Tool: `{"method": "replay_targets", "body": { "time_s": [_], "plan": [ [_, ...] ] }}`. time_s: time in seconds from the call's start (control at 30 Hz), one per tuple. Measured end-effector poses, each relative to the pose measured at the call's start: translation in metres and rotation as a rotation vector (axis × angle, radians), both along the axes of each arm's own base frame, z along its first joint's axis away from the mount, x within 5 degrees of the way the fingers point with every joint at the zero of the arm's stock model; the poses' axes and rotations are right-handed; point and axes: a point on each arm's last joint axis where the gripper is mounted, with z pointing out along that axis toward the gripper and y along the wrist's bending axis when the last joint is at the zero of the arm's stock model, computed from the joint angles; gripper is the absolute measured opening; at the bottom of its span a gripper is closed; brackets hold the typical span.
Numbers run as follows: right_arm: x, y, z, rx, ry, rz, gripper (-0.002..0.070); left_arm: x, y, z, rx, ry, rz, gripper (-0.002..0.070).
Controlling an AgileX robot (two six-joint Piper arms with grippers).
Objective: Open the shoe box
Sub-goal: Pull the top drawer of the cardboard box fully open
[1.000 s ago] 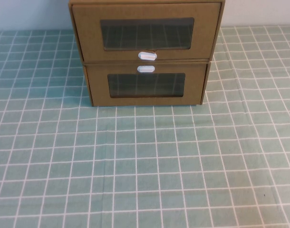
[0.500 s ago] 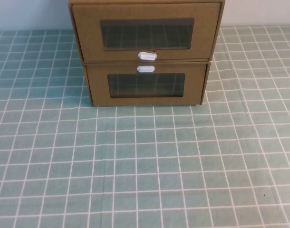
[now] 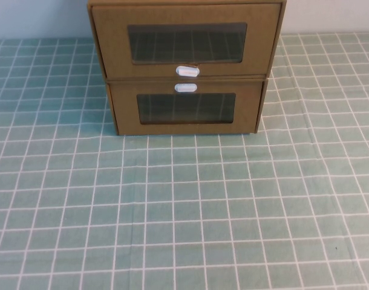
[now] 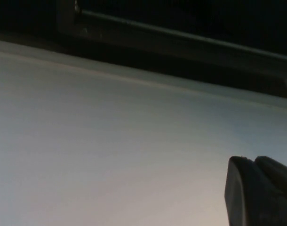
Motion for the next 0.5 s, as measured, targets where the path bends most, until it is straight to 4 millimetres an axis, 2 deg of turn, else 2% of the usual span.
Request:
{"method": "replay_targets", "body": {
  "time_s": [0.13,0.23,0.3,0.4,0.5],
  "plan": [
    [0.007,0.0,0.042,0.031,0.113,0.06,-0.0013,0.01,-0.002,0.037,0.02,0.102,-0.003,-0.0005],
    [0.034,0.005,0.07,0.007,0.303,0.083,-0.0014,0.027,-0.005,0.063,0.047,0.253,-0.009,-0.0005],
    [0.055,0.008,0.084,-0.018,0.472,0.102,-0.0014,0.048,-0.009,0.076,0.073,0.402,-0.014,-0.0005],
    [0.1,0.015,0.089,-0.053,0.763,0.128,-0.0014,0.087,-0.016,0.084,0.115,0.649,-0.021,-0.0005],
    [0.148,0.019,0.075,-0.099,1.031,0.116,-0.0014,0.12,-0.022,0.08,0.146,0.826,-0.024,-0.0005]
  ]
}}
